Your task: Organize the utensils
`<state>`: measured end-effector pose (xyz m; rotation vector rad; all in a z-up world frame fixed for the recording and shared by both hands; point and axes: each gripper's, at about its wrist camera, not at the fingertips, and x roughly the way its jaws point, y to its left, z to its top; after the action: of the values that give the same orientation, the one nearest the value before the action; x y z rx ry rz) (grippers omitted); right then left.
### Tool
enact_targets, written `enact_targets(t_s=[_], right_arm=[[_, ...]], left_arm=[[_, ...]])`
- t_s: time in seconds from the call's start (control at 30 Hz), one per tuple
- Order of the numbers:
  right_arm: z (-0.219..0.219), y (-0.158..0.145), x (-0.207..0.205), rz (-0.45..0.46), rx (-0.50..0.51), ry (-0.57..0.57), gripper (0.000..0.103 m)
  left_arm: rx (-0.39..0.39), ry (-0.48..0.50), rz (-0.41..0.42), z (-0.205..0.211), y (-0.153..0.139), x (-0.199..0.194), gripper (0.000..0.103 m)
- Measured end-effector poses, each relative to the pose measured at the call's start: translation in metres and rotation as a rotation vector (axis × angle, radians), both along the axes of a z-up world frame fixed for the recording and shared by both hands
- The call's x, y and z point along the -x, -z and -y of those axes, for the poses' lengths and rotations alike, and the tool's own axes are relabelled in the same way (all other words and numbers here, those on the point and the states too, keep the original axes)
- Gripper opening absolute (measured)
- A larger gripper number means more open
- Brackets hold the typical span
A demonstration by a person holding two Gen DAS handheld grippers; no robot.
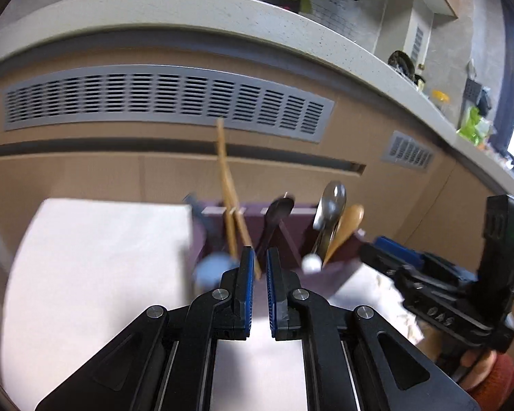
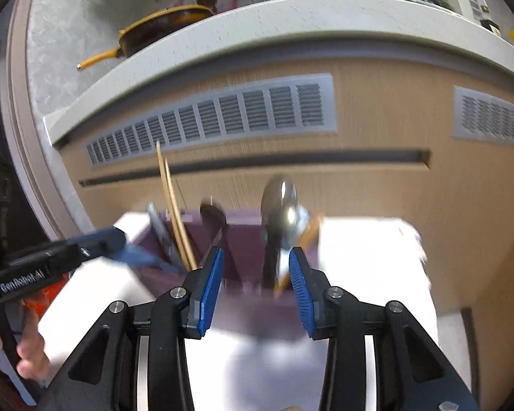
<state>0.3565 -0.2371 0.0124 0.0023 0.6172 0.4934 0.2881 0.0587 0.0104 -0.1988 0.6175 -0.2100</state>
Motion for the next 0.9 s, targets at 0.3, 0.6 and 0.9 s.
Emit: enact_targets(t_s=[0.3, 0.6, 0.9], right_arm=[[0.005, -0.012, 0.102, 0.01, 0.102, -0.015, 0.039], [0.016, -0.021, 0.146, 0.033, 0.128, 0.016, 0.039], [0.02, -0.025, 0.159, 0.034, 0.121, 0.018, 0.039]], left_arm=[[-0.119, -0.131, -0.024, 0.012, 0.012, 0.096, 0.008], [-0.139, -0.122, 0.034, 0.032, -0.006, 0.139, 0.008], [-0.142, -0.095, 0.032, 0.041, -0.01, 0.148, 0.008]])
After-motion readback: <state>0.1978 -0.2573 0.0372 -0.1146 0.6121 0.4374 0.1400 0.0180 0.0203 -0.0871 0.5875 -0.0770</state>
